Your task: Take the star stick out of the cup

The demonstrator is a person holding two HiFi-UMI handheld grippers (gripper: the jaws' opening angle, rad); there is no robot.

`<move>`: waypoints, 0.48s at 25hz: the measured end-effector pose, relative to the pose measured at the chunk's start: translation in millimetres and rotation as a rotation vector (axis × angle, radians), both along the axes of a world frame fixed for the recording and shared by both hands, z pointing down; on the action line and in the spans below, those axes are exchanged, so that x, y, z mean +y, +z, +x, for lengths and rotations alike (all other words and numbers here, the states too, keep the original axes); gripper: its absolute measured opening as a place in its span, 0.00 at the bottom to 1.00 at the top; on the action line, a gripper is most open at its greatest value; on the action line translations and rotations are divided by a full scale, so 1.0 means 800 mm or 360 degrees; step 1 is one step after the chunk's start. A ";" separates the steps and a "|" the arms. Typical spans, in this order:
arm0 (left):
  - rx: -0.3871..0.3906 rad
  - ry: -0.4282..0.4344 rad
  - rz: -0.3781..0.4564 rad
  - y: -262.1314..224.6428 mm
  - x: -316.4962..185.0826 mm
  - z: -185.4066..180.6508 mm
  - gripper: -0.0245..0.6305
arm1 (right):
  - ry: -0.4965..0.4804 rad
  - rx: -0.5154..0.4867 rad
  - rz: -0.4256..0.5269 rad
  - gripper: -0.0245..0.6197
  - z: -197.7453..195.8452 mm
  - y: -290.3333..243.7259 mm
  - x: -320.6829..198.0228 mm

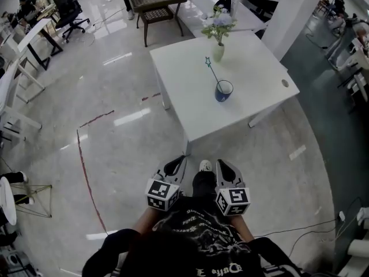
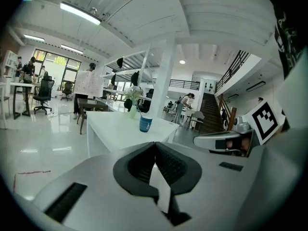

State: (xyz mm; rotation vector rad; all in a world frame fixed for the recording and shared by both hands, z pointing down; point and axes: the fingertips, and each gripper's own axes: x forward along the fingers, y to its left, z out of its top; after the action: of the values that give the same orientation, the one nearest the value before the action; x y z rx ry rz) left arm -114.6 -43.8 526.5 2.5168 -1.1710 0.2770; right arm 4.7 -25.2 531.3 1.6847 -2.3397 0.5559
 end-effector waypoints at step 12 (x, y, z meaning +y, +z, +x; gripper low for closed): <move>-0.0025 -0.0152 -0.0026 -0.007 -0.197 0.099 0.07 | -0.0190 -0.0038 0.0019 0.05 0.090 -0.006 -0.225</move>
State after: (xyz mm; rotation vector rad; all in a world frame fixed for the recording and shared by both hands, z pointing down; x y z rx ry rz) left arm -35.1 -201.5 520.7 2.4404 -1.2853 0.2813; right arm 76.7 -205.4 526.4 1.5384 -2.4452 0.5436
